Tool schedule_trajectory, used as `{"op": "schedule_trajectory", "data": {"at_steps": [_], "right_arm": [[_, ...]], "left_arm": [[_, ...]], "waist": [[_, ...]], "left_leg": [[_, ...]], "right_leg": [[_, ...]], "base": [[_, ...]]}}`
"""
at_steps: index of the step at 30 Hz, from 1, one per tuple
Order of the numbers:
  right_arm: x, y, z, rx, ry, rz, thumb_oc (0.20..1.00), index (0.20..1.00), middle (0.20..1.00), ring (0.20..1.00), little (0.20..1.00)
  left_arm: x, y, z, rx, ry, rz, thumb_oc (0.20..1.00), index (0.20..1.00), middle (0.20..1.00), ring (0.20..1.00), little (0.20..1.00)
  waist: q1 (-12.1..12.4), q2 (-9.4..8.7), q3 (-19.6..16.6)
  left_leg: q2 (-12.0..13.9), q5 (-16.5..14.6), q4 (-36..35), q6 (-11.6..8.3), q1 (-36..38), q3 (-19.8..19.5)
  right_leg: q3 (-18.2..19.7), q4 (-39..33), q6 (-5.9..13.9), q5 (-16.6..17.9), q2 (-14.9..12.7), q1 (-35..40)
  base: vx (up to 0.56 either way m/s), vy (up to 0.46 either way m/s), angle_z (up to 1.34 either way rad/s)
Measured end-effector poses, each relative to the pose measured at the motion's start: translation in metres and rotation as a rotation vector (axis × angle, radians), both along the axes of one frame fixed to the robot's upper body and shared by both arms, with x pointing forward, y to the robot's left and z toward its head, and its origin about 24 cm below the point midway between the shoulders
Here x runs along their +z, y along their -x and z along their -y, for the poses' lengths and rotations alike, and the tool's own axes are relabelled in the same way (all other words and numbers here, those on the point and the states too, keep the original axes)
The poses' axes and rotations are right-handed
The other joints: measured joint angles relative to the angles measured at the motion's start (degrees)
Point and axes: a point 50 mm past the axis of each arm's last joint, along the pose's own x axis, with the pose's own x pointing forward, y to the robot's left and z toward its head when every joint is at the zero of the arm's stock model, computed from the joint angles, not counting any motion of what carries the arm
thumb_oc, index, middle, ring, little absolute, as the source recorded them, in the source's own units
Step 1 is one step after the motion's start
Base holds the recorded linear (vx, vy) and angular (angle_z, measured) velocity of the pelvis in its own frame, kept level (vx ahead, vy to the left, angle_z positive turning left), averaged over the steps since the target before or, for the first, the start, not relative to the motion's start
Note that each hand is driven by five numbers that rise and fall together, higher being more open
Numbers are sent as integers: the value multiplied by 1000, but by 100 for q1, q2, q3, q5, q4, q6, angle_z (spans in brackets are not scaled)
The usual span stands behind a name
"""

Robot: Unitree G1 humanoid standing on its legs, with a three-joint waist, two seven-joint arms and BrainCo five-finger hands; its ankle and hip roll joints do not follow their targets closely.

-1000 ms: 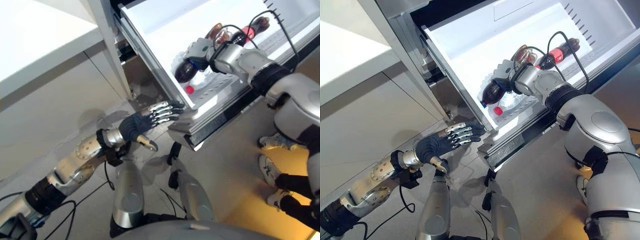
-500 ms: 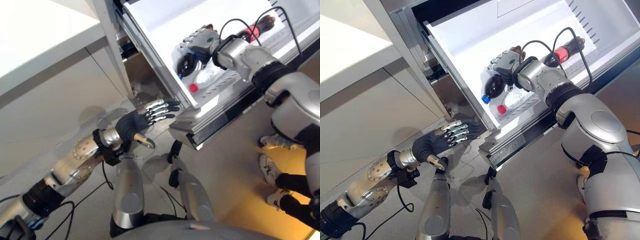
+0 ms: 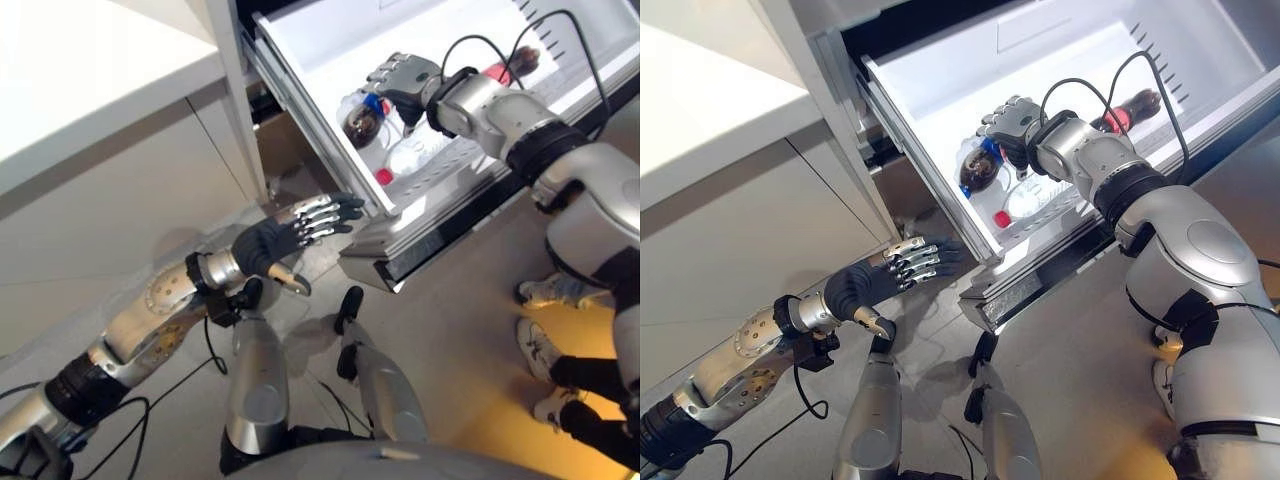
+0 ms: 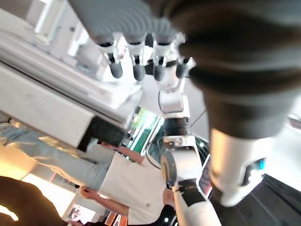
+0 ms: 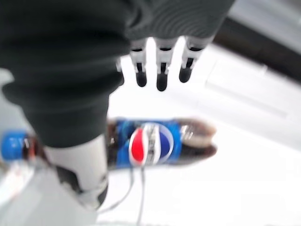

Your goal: Take the drinks into the refrigerator

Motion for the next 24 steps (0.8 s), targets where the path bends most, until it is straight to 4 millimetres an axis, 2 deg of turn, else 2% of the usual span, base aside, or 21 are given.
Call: {"op": "schedule_trajectory", "data": {"at_steps": [3,4,5,6,7,8,9,10,11,13,14,15,17,18,19,21,22,23,24], "right_arm": [[19,14,6,63,-19,53,1000,1000,1000,1000,1000],[41,34,9,145,-70,120,1000,1000,1000,1000,1000],[51,46,11,186,-87,151,1000,1000,1000,1000,1000],[67,69,18,254,-135,207,1000,1000,1000,1000,1000],[70,77,21,272,-150,219,1000,1000,1000,1000,1000],[66,87,34,305,-242,226,1000,1000,1000,1000,1000],[62,88,42,297,-273,220,1000,1000,1000,1000,1000],[44,93,64,250,-310,190,1000,1000,1000,1000,1000],[34,94,72,229,-329,167,1000,1000,1000,1000,1000],[-8,106,100,170,-427,89,1000,1000,1000,1000,1000],[-27,110,109,136,-441,39,1000,1000,1000,1000,1000],[-36,115,115,115,-454,20,1000,1000,1000,1000,1000],[-65,135,134,52,-520,-29,1000,1000,1000,1000,1000],[-71,138,139,30,-524,-47,1000,1000,1000,1000,1000],[-86,150,152,-23,-574,-62,890,890,890,890,890],[-103,157,159,-70,-601,-106,715,715,715,715,715],[-113,164,164,-99,-618,-127,523,523,523,523,523],[-124,172,170,-136,-671,-132,200,200,200,200,200],[-135,178,175,-173,-704,-149,200,200,200,200,200]], "left_arm": [[-2,1,-3,8,-8,-11,1000,1000,1000,1000,1000],[-3,1,-9,34,-11,-13,1000,1000,1000,1000,1000],[-3,2,-12,48,-9,-13,1000,1000,1000,1000,1000],[-5,4,-21,88,-13,-17,1000,1000,1000,1000,1000],[-6,5,-24,103,-16,-23,1000,1000,1000,1000,1000],[-13,8,-32,140,-21,-46,1000,1000,1000,1000,1000],[-15,10,-34,152,-24,-56,1000,1000,1000,1000,1000],[-20,13,-37,172,-23,-68,1000,1000,1000,1000,1000],[-23,14,-40,185,-15,-78,1000,1000,1000,1000,1000],[-32,21,-49,251,31,-116,1000,1000,1000,1000,1000],[-38,22,-51,265,37,-137,1000,1000,1000,1000,1000],[-39,22,-51,267,42,-142,1000,1000,1000,1000,1000],[-43,26,-58,328,69,-135,1000,1000,1000,1000,1000],[-43,27,-58,329,64,-132,1000,1000,1000,1000,1000],[-44,28,-57,328,69,-127,1000,1000,1000,1000,1000],[-46,29,-55,326,58,-123,1000,1000,1000,1000,1000],[-47,29,-54,321,59,-122,1000,1000,1000,1000,1000],[-47,30,-54,324,70,-118,1000,1000,1000,1000,1000],[-48,31,-54,326,73,-121,1000,1000,1000,1000,1000]], "waist": [[-4,0,-1],[-22,-12,-12],[-21,-13,-18],[-42,-18,-34],[-72,-30,-54],[-137,-89,-236],[-176,-111,-329],[-224,-110,-516],[-286,-117,-595],[-406,-69,-848],[-460,-18,-955],[-551,9,-1002],[-711,190,-1136],[-783,232,-1207],[-791,362,-1302],[-937,482,-1407],[-1003,532,-1459],[-985,567,-1561],[-985,591,-1607]], "left_leg": [[-23,9,-71,16,240,13],[-40,17,-153,48,436,88],[-57,23,-211,77,515,109],[-63,39,-325,82,750,195],[-62,36,-370,90,847,230],[-70,34,-484,114,963,242],[-72,35,-524,117,1033,279],[-74,50,-628,116,1160,315],[-75,53,-674,133,1229,333],[-71,67,-853,123,1445,363],[-71,65,-935,154,1512,360],[-65,65,-969,164,1563,373],[-63,89,-1109,177,1646,321],[-62,90,-1123,179,1699,331],[-52,102,-1231,193,1741,335],[-42,106,-1347,195,1936,377],[-41,117,-1373,205,2036,388],[-31,116,-1454,207,2059,393],[-34,166,-1480,171,2119,422]], "right_leg": [[17,-14,11,-9,-21,204],[77,-22,32,-22,-45,327],[105,-20,45,-29,-61,365],[137,-30,68,-43,-82,526],[161,-33,79,-55,-84,587],[179,-43,101,-97,-96,659],[195,-53,109,-107,-100,686],[230,-78,128,-133,-104,766],[233,-92,131,-139,-106,808],[230,-131,154,-199,-110,966],[224,-169,166,-221,-109,1025],[224,-187,188,-244,-104,1047],[132,-215,183,-293,-117,1173],[139,-222,188,-297,-113,1168],[127,-266,178,-304,-105,1231],[146,-339,192,-312,-88,1382],[149,-356,194,-312,-84,1419],[148,-360,209,-327,-77,1436],[179,-359,210,-326,-75,1444]], "base": [[54,17,-1],[94,18,-9],[128,16,-20],[103,10,-15],[119,5,-14],[64,-2,-9],[126,-6,-9],[71,-6,-11],[104,-11,-6],[85,-31,-3],[102,-31,-2],[90,-18,9],[76,-8,11],[71,3,3],[87,1,-4],[67,13,-4],[0,0,0],[-9,24,-5],[-33,5,-7]]}}
